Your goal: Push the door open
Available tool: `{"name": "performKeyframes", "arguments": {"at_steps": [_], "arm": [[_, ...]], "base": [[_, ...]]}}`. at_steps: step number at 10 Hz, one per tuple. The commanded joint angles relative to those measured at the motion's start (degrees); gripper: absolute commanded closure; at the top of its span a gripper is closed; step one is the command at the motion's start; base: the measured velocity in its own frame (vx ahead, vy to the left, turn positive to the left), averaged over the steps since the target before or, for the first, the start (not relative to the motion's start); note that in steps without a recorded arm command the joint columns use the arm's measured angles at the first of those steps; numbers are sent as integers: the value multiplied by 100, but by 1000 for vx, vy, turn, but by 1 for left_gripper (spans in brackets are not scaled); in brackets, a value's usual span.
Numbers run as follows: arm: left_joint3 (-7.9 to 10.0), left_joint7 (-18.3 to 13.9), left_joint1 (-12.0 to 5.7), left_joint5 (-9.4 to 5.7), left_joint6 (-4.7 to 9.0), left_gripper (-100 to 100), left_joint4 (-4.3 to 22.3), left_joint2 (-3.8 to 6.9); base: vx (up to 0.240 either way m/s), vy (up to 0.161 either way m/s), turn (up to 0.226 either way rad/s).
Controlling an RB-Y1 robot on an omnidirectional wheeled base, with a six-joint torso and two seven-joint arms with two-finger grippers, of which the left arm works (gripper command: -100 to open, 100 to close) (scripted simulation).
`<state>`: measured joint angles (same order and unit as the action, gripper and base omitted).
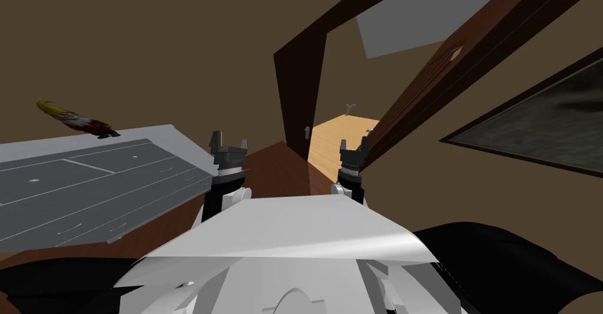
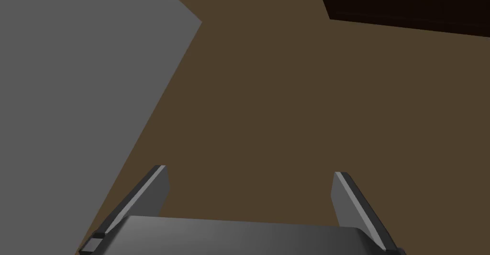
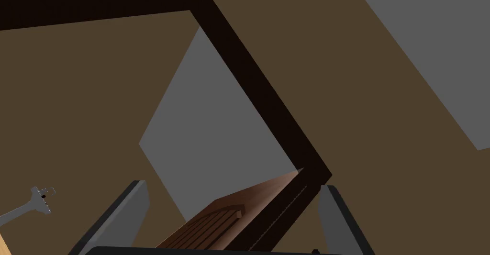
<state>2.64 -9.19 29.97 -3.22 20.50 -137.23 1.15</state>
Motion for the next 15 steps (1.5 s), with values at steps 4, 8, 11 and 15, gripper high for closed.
{"name": "performKeyframes", "arguments": {"at_steps": [4, 8, 11, 15], "arm": [[-42, -12, -201, 27, 30, -100, 345, 56], [-94, -26, -451, 61, 68, -100, 772, 114], [-144, -40, -690, 93, 104, -100, 1180, 161], [-225, -62, -1078, 145, 162, -100, 1844, 223]], "base": [[37, 10, -35], [62, 18, -48], [75, 28, -61], [78, 35, -75]]}}
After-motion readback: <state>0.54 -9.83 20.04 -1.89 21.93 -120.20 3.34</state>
